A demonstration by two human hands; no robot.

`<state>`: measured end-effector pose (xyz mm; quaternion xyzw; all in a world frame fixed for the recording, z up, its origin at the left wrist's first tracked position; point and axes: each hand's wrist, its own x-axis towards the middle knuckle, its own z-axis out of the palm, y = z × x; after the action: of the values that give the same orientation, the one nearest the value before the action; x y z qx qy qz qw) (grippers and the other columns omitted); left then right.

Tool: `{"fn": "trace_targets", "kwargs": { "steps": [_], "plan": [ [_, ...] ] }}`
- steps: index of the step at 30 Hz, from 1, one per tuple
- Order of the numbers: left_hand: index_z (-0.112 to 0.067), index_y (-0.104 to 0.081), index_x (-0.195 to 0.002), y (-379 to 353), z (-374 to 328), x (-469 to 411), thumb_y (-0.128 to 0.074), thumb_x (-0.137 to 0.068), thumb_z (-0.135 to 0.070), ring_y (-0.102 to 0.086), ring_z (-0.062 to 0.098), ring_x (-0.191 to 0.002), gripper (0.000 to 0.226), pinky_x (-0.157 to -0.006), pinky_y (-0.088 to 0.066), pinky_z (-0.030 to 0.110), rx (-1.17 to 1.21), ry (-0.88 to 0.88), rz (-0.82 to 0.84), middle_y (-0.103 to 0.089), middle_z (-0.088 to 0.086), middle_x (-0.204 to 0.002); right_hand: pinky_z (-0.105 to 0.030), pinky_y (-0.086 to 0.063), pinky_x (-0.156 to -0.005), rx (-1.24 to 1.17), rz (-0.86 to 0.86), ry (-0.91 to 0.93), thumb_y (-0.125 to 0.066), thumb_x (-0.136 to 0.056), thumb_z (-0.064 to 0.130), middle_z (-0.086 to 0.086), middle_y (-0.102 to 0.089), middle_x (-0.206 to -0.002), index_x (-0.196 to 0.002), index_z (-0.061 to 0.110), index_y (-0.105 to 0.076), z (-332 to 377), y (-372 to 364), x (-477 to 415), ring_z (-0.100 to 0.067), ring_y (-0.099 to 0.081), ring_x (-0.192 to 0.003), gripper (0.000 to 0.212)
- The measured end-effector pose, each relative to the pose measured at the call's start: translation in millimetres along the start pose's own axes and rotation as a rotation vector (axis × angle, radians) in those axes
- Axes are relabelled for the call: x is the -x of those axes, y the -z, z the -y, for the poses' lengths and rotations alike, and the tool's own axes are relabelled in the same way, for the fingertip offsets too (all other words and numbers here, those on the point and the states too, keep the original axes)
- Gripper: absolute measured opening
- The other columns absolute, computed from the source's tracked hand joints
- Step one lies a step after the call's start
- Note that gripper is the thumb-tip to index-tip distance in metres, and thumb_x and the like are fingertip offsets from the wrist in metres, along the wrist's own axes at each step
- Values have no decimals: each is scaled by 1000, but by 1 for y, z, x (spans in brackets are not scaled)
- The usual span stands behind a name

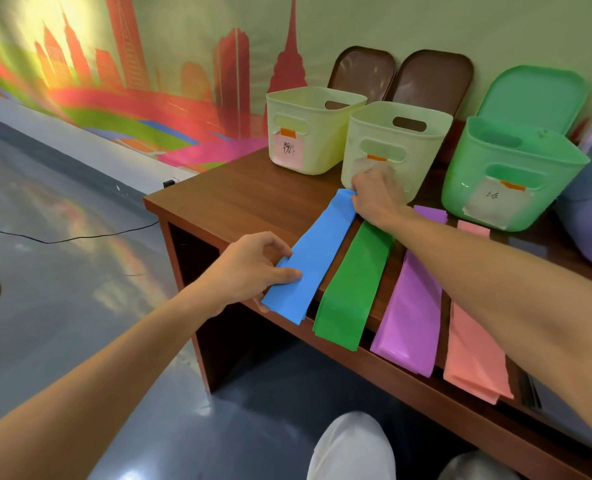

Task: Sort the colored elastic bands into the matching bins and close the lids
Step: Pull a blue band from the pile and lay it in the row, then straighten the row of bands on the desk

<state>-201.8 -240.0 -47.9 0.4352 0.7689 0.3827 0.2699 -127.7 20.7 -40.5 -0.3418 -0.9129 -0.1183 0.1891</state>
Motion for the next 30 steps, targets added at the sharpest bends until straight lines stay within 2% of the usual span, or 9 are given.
{"fn": "trace_targets", "kwargs": {
  "steps": [3,6,9,11,16,21,24,27,30],
  "plan": [
    [-25,-54,-107,0,3,1,-72,-81,-35,-60,8,-45,33,-44,-47,20,-92,-58,-36,-67,0,-72,-33,-35,-62,88,-36,71,-51,-88,-1,-15,-56,-84,-80,0,-60,4,7,4,-26,-45,-74,12],
    [-26,-55,-105,0,6,1,-71,-79,-40,-60,10,-56,33,-52,-48,23,-257,-134,-104,-62,-3,-70,-32,-33,-62,140,-53,126,-51,-85,-4,-15,-50,-82,-72,5,-49,5,15,8,-28,-45,-74,15],
    [-24,-59,-101,0,6,2,-71,-80,-37,-56,11,-64,28,-60,-49,24,-328,-229,-155,-58,-3,-73,-35,-35,-61,111,-39,115,-50,-86,1,-15,-58,-88,-85,2,-58,0,18,11,-33,-55,-82,8],
    [-24,-60,-100,0,7,2,-71,-82,-31,-54,11,-70,22,-60,-44,18,-357,-264,-180,-56,-4,-80,-35,-41,-62,74,-43,98,-50,-86,4,-15,-61,-92,-92,3,-63,-3,23,15,-32,-57,-83,14],
    [-23,-59,-100,-3,5,2,-65,-86,-27,-54,8,-78,15,-64,-40,15,-354,-259,-206,-54,-4,-95,-38,-53,-70,-26,-8,92,-52,-87,8,-12,-63,-97,-93,9,-67,-8,44,35,-29,-62,-82,16],
    [-19,-56,-103,-13,-3,7,-61,-88,-36,-53,13,-87,23,-77,-44,26,-356,-220,-208,-50,-1,-103,-32,-42,-70,-52,-2,67,-52,-91,17,-9,-65,-103,-103,14,-68,-18,65,59,-30,-62,-93,20],
    [-15,-56,-111,-17,-11,10,-59,-90,-29,-52,14,-91,25,-84,-44,28,-396,-223,-232,-44,0,-108,-38,-51,-74,-70,5,58,-52,-89,19,-8,-68,-100,-98,17,-69,-28,75,72,-29,-63,-89,19],
    [-15,-58,-112,-22,-27,11,-59,-89,-21,-47,13,-92,24,-83,-39,25,-415,-282,-239,-45,0,-105,-39,-53,-77,-102,45,45,-54,-88,19,-6,-68,-98,-96,17,-69,-46,87,91,-25,-62,-87,17],
    [-18,-60,-106,-39,-54,12,-58,-89,-18,-48,12,-83,18,-76,-37,24,-406,-381,-208,-48,0,-99,-34,-50,-76,-123,112,31,-56,-88,21,-4,-69,-98,-99,17,-70,-75,100,114,-21,-62,-90,19]
  ]
}}
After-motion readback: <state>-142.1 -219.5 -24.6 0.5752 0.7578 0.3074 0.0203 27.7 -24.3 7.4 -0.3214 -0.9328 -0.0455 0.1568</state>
